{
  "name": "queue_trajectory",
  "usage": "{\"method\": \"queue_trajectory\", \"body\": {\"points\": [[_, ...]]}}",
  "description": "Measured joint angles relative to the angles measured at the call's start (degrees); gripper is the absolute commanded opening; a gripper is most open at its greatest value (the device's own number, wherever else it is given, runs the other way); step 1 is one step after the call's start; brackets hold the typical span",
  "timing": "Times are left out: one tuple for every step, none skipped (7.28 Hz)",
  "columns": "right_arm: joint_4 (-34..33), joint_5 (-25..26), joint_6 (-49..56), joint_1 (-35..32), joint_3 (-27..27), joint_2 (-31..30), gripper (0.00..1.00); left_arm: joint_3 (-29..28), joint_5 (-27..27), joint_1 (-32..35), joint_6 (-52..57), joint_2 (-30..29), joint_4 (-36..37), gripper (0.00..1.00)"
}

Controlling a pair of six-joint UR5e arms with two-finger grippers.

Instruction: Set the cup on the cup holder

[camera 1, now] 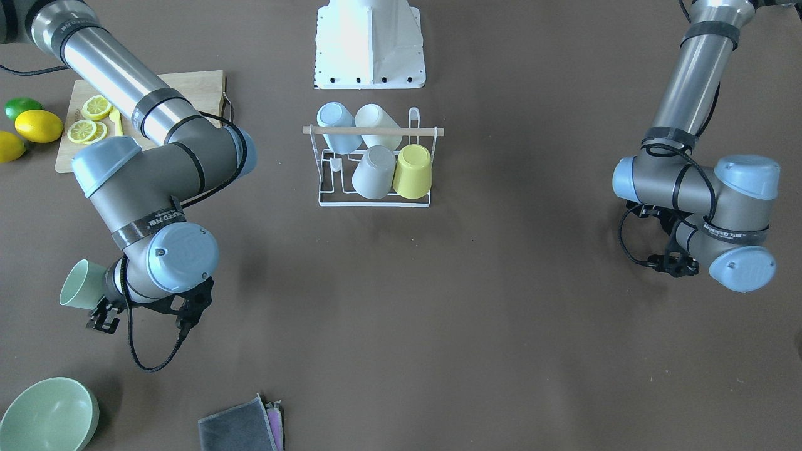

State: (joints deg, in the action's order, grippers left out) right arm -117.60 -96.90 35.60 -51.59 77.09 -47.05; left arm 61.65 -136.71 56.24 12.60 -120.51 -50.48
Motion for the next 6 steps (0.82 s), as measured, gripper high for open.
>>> {"method": "queue_trajectory", "body": {"points": [[0.08, 0.04, 0.08, -0.28, 2.64, -1.11, 0.00, -0.02, 0.04, -0.15, -0.01, 0.04, 0.07, 0.97], [0.13, 0.20, 0.27, -0.43, 4.35, -1.82, 0.00, -0.02, 0.13, -0.20, 0.04, 0.12, 0.12, 0.97], [0.65, 0.24, 0.39, -0.44, 5.62, -2.54, 0.00, 0.05, 0.23, -0.26, 0.10, 0.15, 0.28, 0.86], [1.83, 0.26, 0.18, -0.35, 6.69, -3.18, 0.00, 0.16, 0.32, -0.30, 0.15, 0.18, 0.55, 0.48], [2.94, 0.28, -0.03, -0.44, 8.09, -4.10, 0.00, 0.39, 0.41, -0.30, 0.19, 0.18, 0.92, 0.22], [3.82, 0.22, -0.05, -1.28, 10.14, -5.47, 0.00, 0.69, 0.46, -0.25, 0.22, 0.18, 1.47, 0.07]]}}
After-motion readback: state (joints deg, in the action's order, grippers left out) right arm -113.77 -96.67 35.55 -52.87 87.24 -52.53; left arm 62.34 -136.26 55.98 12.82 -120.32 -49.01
